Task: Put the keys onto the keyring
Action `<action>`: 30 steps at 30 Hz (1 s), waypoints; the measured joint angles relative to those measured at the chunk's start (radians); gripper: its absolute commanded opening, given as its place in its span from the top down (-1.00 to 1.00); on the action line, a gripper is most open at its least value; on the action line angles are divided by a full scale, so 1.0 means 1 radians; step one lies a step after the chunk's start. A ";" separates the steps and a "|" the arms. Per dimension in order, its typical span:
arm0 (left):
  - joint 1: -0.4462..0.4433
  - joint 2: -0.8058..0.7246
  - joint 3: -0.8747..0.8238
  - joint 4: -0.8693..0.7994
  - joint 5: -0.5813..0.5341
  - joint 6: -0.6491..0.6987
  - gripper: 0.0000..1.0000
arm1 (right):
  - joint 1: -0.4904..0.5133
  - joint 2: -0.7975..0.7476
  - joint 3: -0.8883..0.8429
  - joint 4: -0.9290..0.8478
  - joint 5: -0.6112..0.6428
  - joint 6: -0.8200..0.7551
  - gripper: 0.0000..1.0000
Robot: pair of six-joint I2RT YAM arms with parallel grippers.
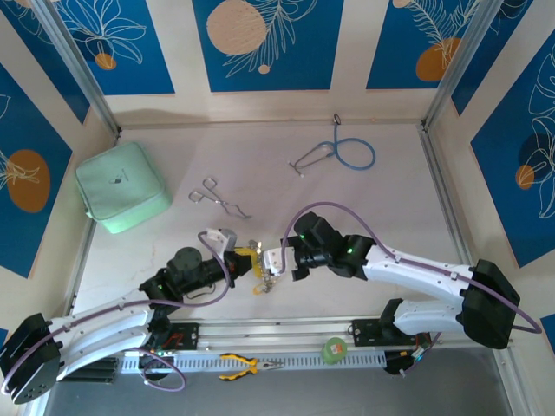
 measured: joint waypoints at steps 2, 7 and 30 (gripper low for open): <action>0.000 0.000 0.000 0.000 0.000 -0.004 1.00 | 0.006 0.000 -0.006 0.036 0.024 0.004 1.00; 0.000 0.005 0.000 0.005 0.000 -0.016 1.00 | 0.019 0.006 -0.008 0.134 0.060 0.010 1.00; 0.011 0.011 0.000 0.017 -0.027 -0.026 1.00 | 0.032 0.071 -0.006 0.229 0.153 -0.002 1.00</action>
